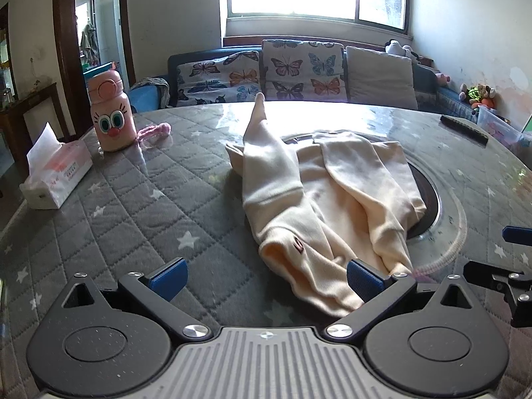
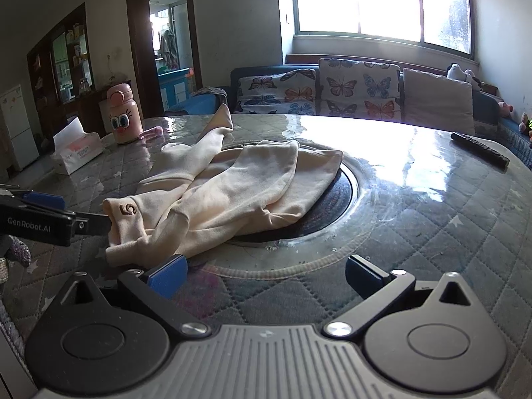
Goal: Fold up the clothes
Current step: 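Move both grippers open toward the crumpled cream shirt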
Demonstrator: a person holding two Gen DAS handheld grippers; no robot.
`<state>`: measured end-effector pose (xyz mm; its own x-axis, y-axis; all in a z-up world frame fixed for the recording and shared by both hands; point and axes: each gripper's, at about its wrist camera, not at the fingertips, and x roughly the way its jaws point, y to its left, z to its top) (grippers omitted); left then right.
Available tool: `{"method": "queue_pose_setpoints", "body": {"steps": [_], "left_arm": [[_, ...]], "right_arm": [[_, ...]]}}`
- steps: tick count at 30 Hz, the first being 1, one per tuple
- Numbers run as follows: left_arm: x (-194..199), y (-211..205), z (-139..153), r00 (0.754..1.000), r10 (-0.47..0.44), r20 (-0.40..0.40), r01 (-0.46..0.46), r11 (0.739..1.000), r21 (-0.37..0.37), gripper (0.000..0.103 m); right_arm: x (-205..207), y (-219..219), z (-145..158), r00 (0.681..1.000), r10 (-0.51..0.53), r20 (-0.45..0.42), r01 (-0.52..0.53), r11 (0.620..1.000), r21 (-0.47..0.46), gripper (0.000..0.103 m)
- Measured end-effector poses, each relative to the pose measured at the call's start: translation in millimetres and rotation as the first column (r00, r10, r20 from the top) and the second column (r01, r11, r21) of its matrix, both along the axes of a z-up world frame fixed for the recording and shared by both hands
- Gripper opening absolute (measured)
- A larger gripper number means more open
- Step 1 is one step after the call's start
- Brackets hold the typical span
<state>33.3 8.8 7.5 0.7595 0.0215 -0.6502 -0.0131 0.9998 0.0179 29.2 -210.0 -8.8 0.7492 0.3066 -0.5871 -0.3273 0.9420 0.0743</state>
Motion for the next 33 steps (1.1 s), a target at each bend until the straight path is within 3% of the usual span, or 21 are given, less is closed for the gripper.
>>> {"method": "queue_pose_setpoints", "body": {"steps": [11, 25, 33], "left_arm": [[32.2, 14.2, 4.7, 1.000, 0.018, -0.001, -0.018, 1.000, 0.005, 0.098], [93.5, 36.9, -1.5, 0.997, 0.045, -0.062, -0.048, 0.998, -0.045, 0.061], [118.5, 40.4, -10.3, 0.996, 0.028, -0.086, -0.033, 0.997, -0.063, 0.057]], "right_arm": [[30.0, 6.5, 8.9, 0.999, 0.029, -0.021, -0.029, 1.000, -0.004, 0.098], [82.8, 36.6, 19.7, 0.993, 0.109, -0.042, -0.111, 0.993, -0.035, 0.086], [108.1, 64.5, 12.8, 0.982, 0.174, -0.075, -0.177, 0.984, -0.034, 0.079]]}}
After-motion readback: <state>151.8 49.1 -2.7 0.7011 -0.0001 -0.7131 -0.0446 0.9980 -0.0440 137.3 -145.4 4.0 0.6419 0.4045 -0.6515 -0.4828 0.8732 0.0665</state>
